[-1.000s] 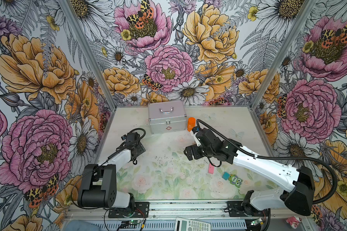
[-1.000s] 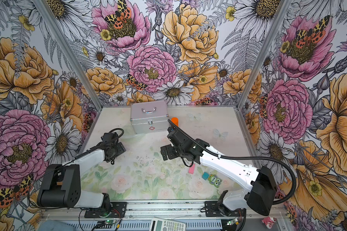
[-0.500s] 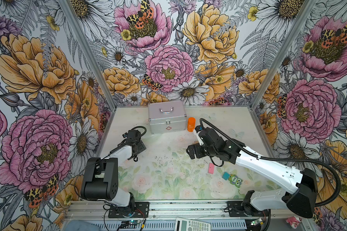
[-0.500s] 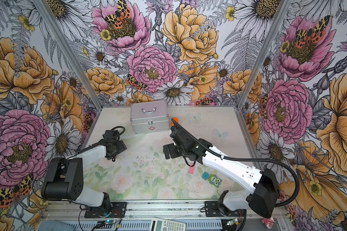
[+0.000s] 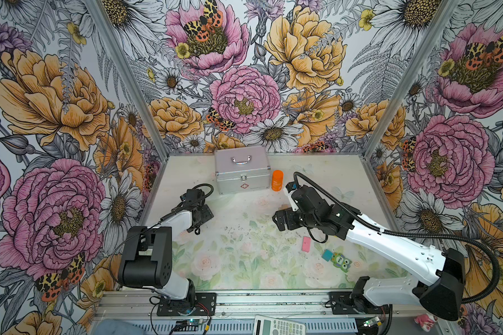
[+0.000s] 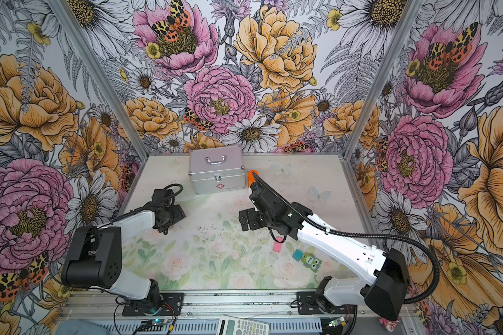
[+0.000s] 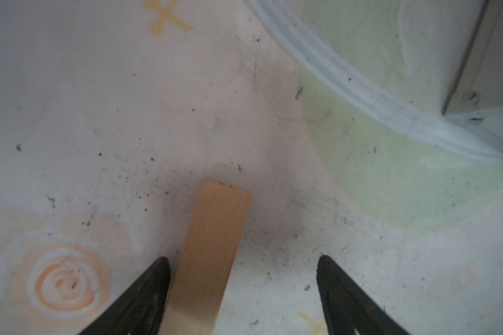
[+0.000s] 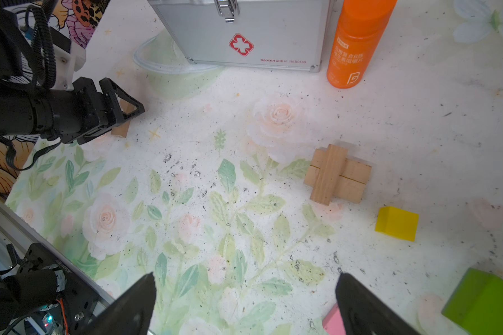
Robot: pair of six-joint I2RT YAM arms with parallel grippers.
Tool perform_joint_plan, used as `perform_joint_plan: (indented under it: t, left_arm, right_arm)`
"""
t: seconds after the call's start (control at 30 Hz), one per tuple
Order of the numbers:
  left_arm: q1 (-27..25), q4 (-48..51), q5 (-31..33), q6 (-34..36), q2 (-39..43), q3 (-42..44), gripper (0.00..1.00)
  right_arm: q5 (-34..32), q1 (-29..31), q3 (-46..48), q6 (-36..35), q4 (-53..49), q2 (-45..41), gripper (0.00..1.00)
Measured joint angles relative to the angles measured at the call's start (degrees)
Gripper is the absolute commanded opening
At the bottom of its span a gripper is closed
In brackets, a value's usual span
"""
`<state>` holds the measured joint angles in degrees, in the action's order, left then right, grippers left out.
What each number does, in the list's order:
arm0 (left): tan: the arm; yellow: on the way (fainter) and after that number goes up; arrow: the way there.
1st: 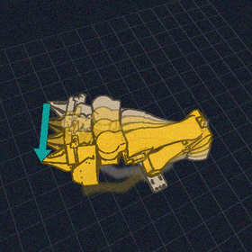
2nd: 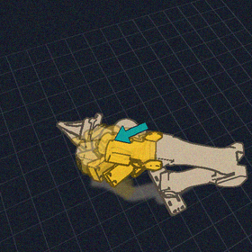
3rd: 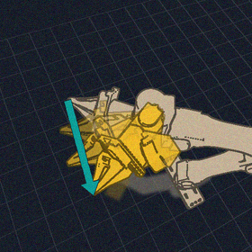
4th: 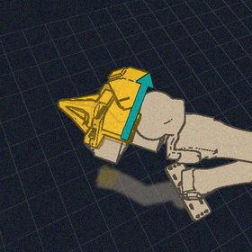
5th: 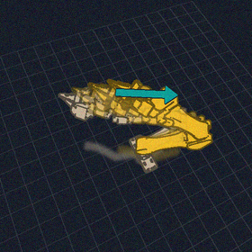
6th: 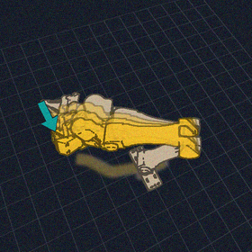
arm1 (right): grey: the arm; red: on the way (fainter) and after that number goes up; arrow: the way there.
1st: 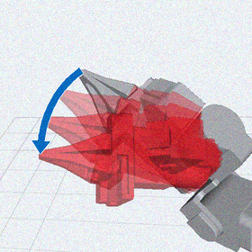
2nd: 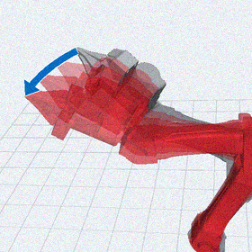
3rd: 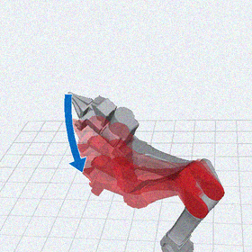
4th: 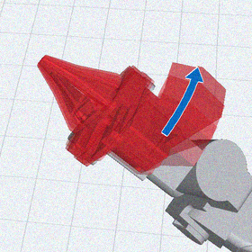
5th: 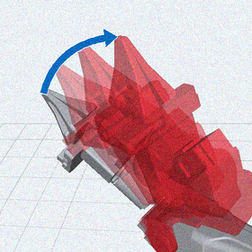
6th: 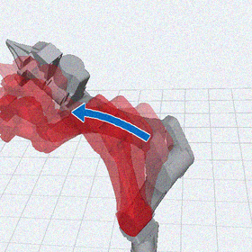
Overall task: Build the wood block tower
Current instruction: 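Grasp the second long wooden block with the left gripper and lift it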
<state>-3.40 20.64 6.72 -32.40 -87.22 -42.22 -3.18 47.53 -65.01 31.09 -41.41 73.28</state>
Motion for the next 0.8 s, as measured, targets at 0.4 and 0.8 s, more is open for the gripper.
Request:
perform_joint_plan:
  t: [0.4,0.8]
  left_arm:
    - [-3.5,1.4,0.85,-0.15,0.42,-0.9,0.75]
    - [-3.41,3.61,2.95,-0.72,-2.05,-2.91,0.58]
  right_arm:
    - [-0.04,0.0,1.64,1.05,-0.13,-2.08,0.98]
    - [-0.24,0.0,3.04,1.03,-0.11,-3.89,0.99]
